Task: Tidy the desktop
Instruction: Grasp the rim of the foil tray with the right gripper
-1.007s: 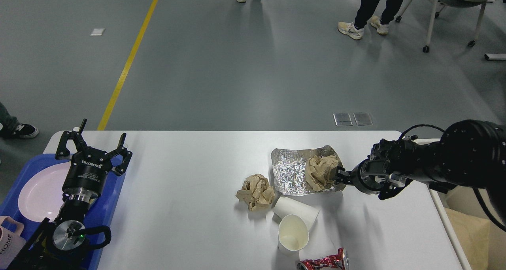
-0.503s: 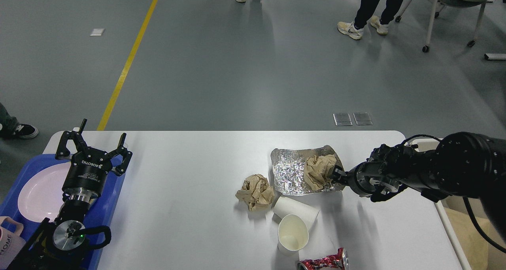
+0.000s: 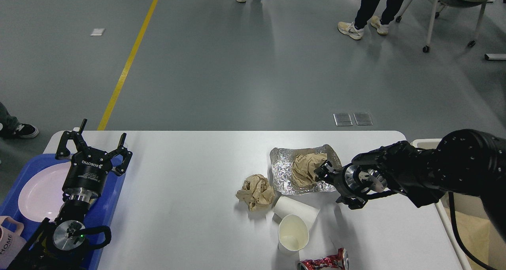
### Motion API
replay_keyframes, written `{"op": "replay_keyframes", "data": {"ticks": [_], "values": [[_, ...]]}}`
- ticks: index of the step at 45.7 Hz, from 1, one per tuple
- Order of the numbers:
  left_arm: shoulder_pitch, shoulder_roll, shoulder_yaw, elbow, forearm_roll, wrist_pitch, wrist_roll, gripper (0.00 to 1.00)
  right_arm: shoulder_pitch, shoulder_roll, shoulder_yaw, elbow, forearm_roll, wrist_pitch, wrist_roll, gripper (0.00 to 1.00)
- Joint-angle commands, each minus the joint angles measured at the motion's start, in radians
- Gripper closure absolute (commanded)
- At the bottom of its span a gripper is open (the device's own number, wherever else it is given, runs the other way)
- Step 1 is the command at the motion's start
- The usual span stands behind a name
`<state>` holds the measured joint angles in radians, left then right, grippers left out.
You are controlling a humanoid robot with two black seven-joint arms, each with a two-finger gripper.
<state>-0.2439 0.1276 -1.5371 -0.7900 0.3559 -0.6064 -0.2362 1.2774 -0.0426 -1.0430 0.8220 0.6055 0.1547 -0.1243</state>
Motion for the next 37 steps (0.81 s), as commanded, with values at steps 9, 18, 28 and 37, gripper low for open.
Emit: {"op": "replay_keyframes", "data": {"ticks": [9, 18, 28, 37], "values": [[0.000, 0.000, 0.000, 0.000, 0.000, 0.000, 0.000, 0.03, -0.049, 0.001, 0.023, -0.032, 0.005, -0.017, 0.000, 0.38], [0.000, 0.000, 0.000, 0.000, 0.000, 0.000, 0.000, 0.03, -0.059, 0.000, 0.034, -0.058, 0.065, -0.060, 0.000, 0.40], [0.000, 0.000, 0.000, 0.000, 0.000, 0.000, 0.000, 0.03, -0.075, 0.000, 0.035, -0.067, 0.100, -0.087, 0.000, 0.73], [0.000, 0.000, 0.000, 0.000, 0.000, -0.001, 0.000, 0.03, -0.073, 0.001, 0.035, -0.064, 0.099, -0.087, 0.000, 1.00]]}}
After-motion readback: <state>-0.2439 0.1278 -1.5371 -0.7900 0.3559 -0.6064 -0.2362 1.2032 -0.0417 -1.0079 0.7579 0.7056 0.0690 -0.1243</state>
